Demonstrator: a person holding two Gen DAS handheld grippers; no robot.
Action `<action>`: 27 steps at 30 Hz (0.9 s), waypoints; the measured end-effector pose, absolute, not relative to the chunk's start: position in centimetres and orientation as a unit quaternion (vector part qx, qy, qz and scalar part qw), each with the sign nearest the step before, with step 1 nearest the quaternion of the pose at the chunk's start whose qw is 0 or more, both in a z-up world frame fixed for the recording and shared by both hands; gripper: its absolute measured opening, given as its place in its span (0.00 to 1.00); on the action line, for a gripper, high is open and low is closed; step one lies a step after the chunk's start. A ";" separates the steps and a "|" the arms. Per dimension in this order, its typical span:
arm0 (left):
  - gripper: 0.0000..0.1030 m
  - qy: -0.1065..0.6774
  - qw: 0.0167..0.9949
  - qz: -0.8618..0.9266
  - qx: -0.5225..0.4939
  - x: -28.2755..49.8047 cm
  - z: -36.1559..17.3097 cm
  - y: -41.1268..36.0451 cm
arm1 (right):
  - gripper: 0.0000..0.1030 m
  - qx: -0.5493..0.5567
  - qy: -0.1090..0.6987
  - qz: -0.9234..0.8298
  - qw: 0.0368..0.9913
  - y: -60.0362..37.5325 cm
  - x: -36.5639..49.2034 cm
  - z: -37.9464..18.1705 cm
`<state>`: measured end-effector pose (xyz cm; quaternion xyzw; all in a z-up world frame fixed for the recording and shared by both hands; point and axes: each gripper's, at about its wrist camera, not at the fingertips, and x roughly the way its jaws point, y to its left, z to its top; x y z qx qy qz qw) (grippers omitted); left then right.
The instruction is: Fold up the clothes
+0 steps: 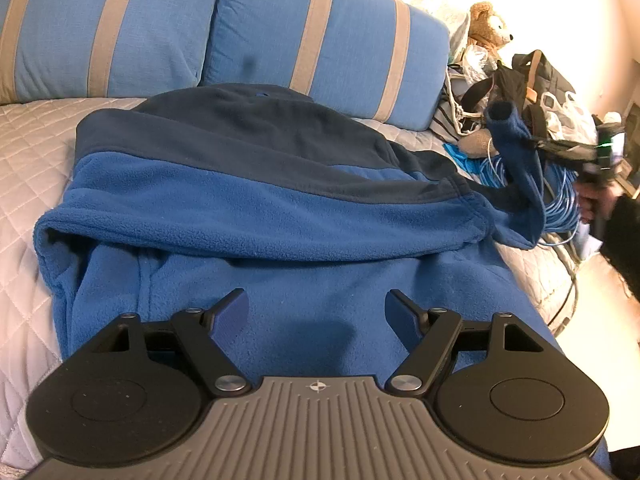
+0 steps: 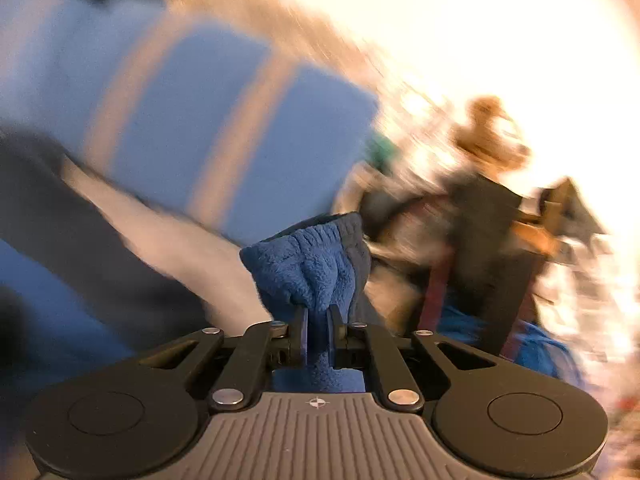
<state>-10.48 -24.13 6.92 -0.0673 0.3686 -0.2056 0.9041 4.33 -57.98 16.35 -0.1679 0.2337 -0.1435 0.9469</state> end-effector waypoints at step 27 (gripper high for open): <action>0.73 0.364 0.907 -0.200 -0.073 -10.7 7.1 -24.1 | 0.43 -0.136 0.350 0.094 0.922 -50.3 6.4 12.9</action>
